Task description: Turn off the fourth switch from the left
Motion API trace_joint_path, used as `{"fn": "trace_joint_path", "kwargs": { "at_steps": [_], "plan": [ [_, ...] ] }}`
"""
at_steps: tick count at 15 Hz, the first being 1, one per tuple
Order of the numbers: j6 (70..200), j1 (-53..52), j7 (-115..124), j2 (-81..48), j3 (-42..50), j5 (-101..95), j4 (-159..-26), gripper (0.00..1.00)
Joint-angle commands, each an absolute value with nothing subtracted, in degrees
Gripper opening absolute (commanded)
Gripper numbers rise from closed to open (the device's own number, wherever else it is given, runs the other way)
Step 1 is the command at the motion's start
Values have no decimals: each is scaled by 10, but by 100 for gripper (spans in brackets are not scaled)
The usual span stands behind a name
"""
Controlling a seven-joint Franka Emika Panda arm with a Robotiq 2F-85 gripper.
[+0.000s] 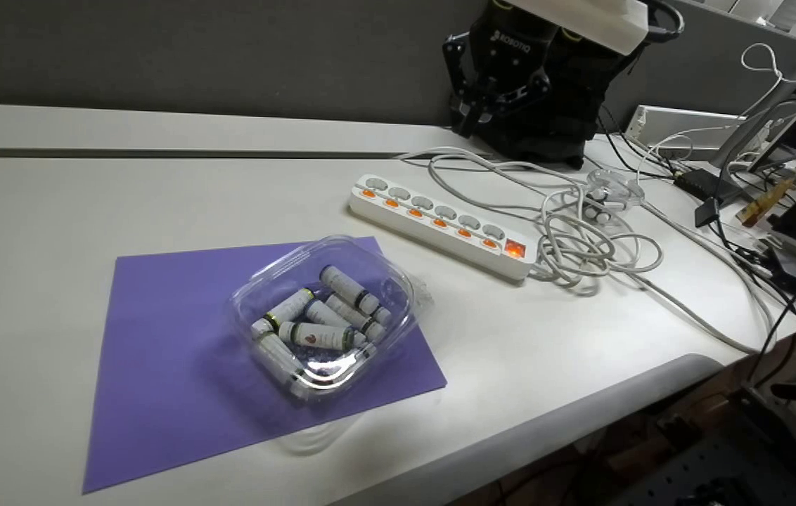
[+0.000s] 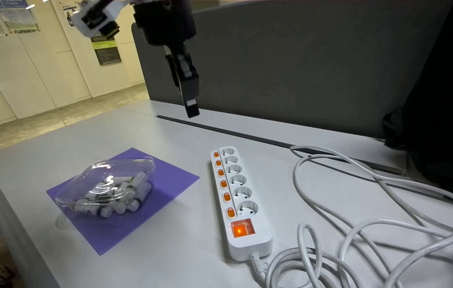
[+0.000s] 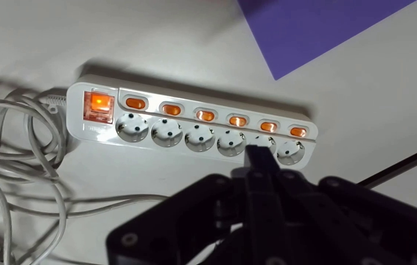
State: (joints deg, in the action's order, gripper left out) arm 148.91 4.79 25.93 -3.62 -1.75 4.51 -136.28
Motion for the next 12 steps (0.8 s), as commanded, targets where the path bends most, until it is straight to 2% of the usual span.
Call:
{"fn": "trace_joint_path", "kwargs": {
  "at_steps": [1, 12],
  "plan": [
    [1493, 32, 276, -41, 2, 34, -1362, 0],
    [1555, -9, 339, -195, 78, 14, -1301, 0]
  ]
}}
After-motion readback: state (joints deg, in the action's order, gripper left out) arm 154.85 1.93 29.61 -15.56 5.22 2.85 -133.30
